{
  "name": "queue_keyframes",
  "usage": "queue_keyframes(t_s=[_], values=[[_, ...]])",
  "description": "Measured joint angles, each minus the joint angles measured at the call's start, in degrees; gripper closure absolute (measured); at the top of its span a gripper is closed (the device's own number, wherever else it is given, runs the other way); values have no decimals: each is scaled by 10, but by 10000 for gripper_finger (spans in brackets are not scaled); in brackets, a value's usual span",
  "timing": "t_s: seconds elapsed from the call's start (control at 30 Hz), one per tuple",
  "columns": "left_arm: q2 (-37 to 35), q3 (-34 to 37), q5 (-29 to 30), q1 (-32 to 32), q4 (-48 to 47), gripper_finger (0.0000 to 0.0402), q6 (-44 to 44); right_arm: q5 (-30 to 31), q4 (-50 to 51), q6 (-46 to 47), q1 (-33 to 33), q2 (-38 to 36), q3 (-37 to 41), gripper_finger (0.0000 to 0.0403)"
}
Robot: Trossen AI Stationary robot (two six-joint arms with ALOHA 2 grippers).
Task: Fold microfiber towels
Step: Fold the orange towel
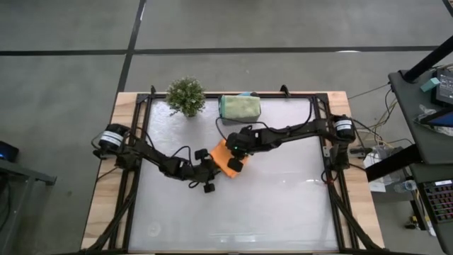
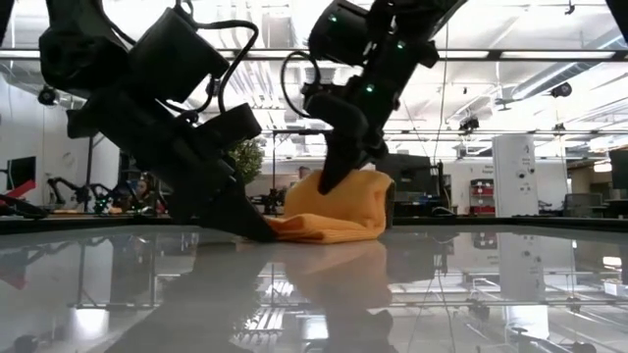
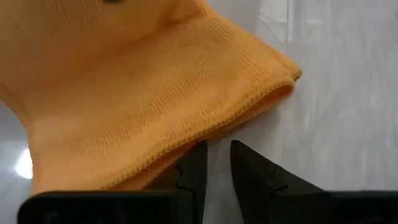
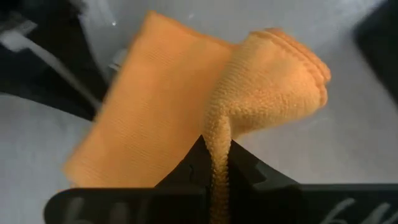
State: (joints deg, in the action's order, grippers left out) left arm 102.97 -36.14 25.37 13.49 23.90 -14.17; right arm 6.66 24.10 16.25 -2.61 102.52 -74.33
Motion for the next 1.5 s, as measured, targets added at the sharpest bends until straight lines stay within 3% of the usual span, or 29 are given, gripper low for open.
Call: queue_keyframes(t_s=[0.47, 0.73, 1.03, 1.27, 1.5], values=[[1, 2, -3, 0, 15, 343, 15, -6, -2, 52, 25, 65, -59, 385], [1, 2, -5, 0, 17, 343, 15, -8, -14, 53, 25, 71, -59, 306], [1, 2, -6, 0, 25, 343, 15, -52, -54, 63, 32, 68, -59, 239], [1, 2, -7, 1, 26, 343, 14, -59, -56, 37, 38, 68, -59, 218], [-25, 4, -22, 8, 1, 343, 15, -56, -34, -31, 38, 7, -52, 222]])
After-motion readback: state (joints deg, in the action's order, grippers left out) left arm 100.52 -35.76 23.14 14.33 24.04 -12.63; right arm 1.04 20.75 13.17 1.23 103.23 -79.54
